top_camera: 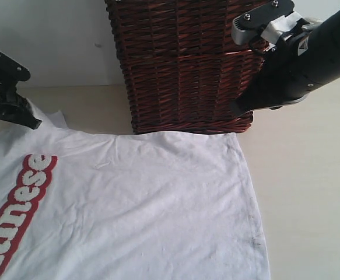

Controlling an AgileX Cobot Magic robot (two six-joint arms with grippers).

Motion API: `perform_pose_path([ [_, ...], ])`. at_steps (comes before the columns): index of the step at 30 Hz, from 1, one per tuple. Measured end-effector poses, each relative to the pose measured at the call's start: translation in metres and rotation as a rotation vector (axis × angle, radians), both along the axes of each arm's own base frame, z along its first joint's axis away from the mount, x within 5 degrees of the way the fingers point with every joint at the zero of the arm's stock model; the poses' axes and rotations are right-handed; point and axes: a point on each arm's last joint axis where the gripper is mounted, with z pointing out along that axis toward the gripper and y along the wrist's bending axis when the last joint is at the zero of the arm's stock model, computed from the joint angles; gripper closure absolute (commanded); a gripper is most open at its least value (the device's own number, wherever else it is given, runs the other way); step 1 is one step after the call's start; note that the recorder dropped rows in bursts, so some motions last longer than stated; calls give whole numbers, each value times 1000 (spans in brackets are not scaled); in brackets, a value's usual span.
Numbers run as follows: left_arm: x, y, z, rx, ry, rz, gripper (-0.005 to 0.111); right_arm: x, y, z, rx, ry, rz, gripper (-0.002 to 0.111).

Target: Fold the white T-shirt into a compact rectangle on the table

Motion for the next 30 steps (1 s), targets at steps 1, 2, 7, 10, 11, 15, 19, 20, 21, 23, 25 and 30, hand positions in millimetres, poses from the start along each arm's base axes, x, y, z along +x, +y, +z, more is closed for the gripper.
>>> perform_pose_path([
  [1, 1, 0, -4, -2, -15, 1, 83, 0, 0, 0, 2, 1, -1, 104],
  [2, 3, 0, -6, -10, -38, 7, 81, 0, 0, 0, 7, 3, -3, 104],
  [7, 7, 1, 13, -96, -153, 85, 75, 0, 0, 0, 6, 7, -3, 104],
  [10, 6, -8, 33, -184, -205, 113, 75, 0, 0, 0, 6, 7, -3, 104],
  [11, 6, -14, 42, -208, -226, 110, 75, 0, 0, 0, 6, 7, -3, 104],
  [15, 6, -41, 76, -246, -309, 52, 75, 0, 0, 0, 6, 7, -3, 104],
  [19, 3, -54, 89, -213, -327, 0, 75, -1, 0, -1, 3, 14, -3, 104],
  [20, 3, -53, 87, -209, -307, 3, 75, -1, 0, -1, 3, 14, -3, 104],
  [21, 3, -50, 85, -205, -285, 9, 75, -1, 0, -1, 3, 14, -3, 104],
  [23, 2, -43, 75, -201, -214, 31, 76, -1, 0, -1, 2, 16, -3, 104],
  [25, 1, -37, 66, -214, -150, 59, 82, -1, 0, -1, 2, 16, -3, 104],
  [30, 4, -49, 45, -224, -38, 53, 106, -1, 0, -1, 2, 16, -3, 104],
])
